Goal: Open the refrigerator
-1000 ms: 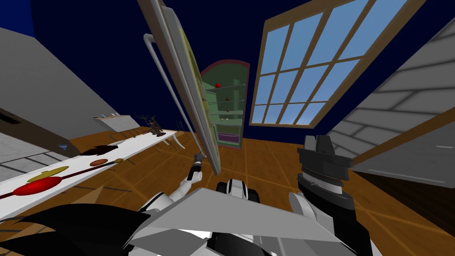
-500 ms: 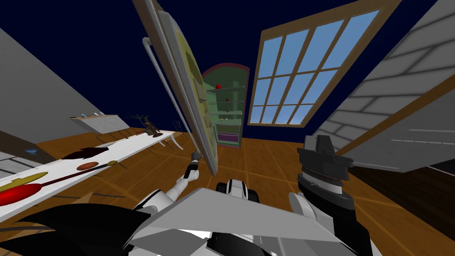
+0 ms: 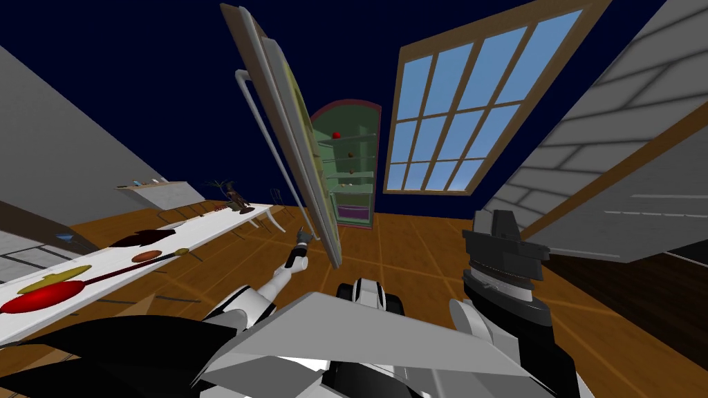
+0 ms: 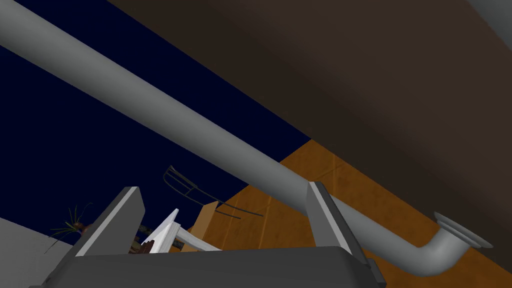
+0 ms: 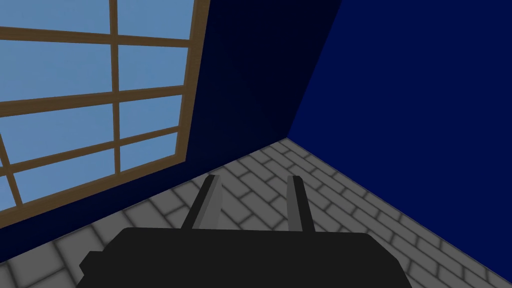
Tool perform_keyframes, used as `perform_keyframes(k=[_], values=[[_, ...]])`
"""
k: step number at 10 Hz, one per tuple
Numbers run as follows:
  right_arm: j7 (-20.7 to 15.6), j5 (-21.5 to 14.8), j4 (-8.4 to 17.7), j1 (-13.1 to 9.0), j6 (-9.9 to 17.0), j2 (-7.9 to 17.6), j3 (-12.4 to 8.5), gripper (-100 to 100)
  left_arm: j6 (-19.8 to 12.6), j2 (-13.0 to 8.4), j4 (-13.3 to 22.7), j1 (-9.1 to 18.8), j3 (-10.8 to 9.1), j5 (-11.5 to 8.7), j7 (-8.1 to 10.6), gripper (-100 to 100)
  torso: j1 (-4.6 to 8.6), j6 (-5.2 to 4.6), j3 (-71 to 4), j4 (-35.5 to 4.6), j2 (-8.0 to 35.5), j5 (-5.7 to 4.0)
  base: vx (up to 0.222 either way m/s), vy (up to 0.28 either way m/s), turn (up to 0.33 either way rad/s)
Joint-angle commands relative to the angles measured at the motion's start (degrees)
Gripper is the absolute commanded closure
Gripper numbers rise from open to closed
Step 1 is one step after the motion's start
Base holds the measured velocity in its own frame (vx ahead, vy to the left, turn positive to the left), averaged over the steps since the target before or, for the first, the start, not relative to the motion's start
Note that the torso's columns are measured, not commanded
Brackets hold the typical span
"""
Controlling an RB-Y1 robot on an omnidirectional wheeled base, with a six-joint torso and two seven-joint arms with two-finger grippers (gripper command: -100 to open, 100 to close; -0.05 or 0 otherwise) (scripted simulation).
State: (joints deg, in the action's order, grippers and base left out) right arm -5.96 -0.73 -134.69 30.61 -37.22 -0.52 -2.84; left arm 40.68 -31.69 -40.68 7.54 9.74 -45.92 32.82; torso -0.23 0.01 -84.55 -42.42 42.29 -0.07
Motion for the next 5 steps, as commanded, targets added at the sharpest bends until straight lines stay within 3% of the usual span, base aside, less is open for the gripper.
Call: perform_keyframes(k=[1,2,3,5], values=[[0.0,0.0,0.0,0.0,0.0,0.0,0.0,0,-3.33,-2.07,-2.15,0.93,-1.27,-0.62,-0.3,-100,0.08,-0.02,0.0,0.04,0.0,0.03,-0.043,-0.04,0.008],[0.0,0.0,0.0,0.0,0.0,0.0,0.0,0,-1.79,-1.29,-0.8,0.52,-0.54,-0.26,0.08,-100,0.29,-0.07,0.01,-0.01,0.04,-0.06,-0.022,-0.021,0.004],[0.0,0.0,0.0,0.0,0.0,0.0,0.0,0,-1.99,-1.41,-0.77,0.61,-0.56,-0.26,0.23,0,0.3,-0.04,-0.01,0.08,-0.02,0.0,0.0,0.0,0.0],[0.0,0.0,0.0,0.0,0.0,0.0,0.0,0,-1.98,-1.4,-0.77,0.6,-0.56,-0.26,0.21,0,0.19,-0.01,-0.06,0.15,-0.07,0.08,0.0,0.0,0.0]])
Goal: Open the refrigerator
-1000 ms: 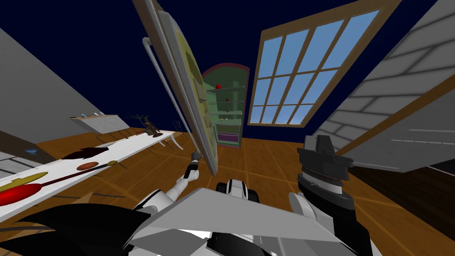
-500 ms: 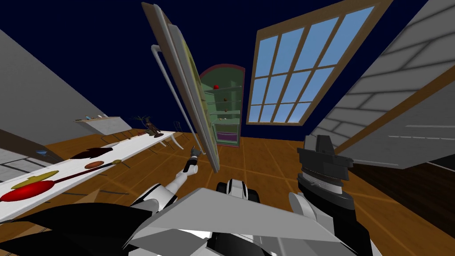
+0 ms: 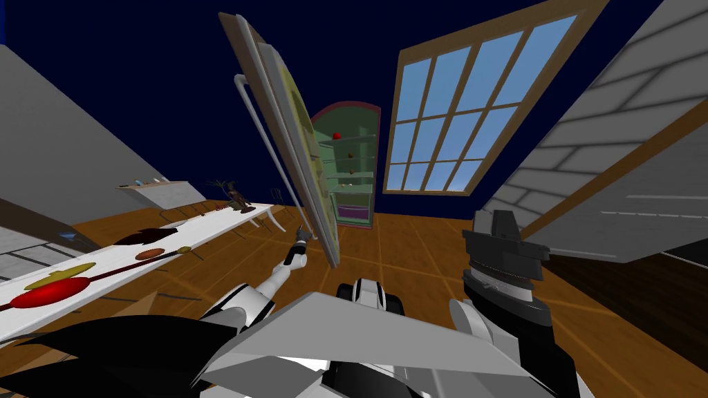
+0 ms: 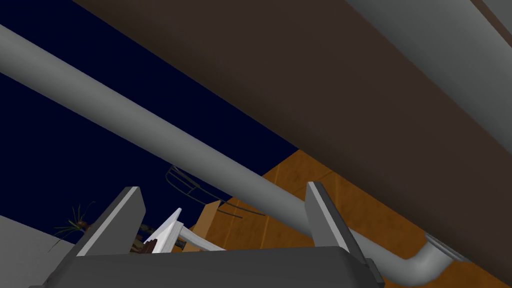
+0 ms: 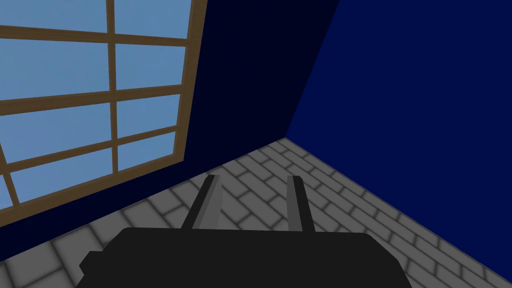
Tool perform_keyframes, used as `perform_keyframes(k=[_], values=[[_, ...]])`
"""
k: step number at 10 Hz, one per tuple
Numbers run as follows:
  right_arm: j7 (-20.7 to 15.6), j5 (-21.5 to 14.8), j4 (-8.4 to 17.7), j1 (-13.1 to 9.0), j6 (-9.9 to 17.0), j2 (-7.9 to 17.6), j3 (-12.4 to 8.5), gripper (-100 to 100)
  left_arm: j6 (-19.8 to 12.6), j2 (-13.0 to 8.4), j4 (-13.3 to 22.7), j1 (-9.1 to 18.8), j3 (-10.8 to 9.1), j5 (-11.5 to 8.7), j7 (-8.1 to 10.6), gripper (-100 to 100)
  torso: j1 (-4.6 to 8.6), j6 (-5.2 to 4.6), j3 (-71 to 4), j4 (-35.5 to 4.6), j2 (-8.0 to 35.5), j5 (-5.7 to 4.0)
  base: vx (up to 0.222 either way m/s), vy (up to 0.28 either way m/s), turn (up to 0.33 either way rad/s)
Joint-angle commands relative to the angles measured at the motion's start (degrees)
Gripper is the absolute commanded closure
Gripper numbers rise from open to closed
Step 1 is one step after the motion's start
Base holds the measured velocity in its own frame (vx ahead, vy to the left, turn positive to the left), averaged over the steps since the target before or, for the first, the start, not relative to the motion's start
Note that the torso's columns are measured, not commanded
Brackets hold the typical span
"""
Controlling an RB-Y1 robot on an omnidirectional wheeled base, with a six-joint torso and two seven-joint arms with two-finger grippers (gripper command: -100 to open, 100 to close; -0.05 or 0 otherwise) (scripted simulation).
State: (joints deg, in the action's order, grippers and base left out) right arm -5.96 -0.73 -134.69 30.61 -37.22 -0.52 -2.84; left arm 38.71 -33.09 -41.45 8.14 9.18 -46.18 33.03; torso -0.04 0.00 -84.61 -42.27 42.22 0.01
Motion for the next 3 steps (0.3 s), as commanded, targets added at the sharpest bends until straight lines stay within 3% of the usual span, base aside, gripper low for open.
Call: perform_keyframes(k=[1,3], values=[[0.0,0.0,0.0,0.0,0.0,0.0,0.0,0,0.0,-0.03,0.02,-0.01,-0.02,-0.01,-0.01,0,0.03,-0.03,0.02,-0.01,0.03,0.0,0.0,0.0,0.0],[0.0,0.0,0.0,0.0,0.0,0.0,0.0,0,-0.01,-0.03,0.03,-0.03,-0.02,-0.01,-0.01,0,0.06,-0.01,0.04,-0.02,0.07,-0.02,0.0,0.0,0.0]])
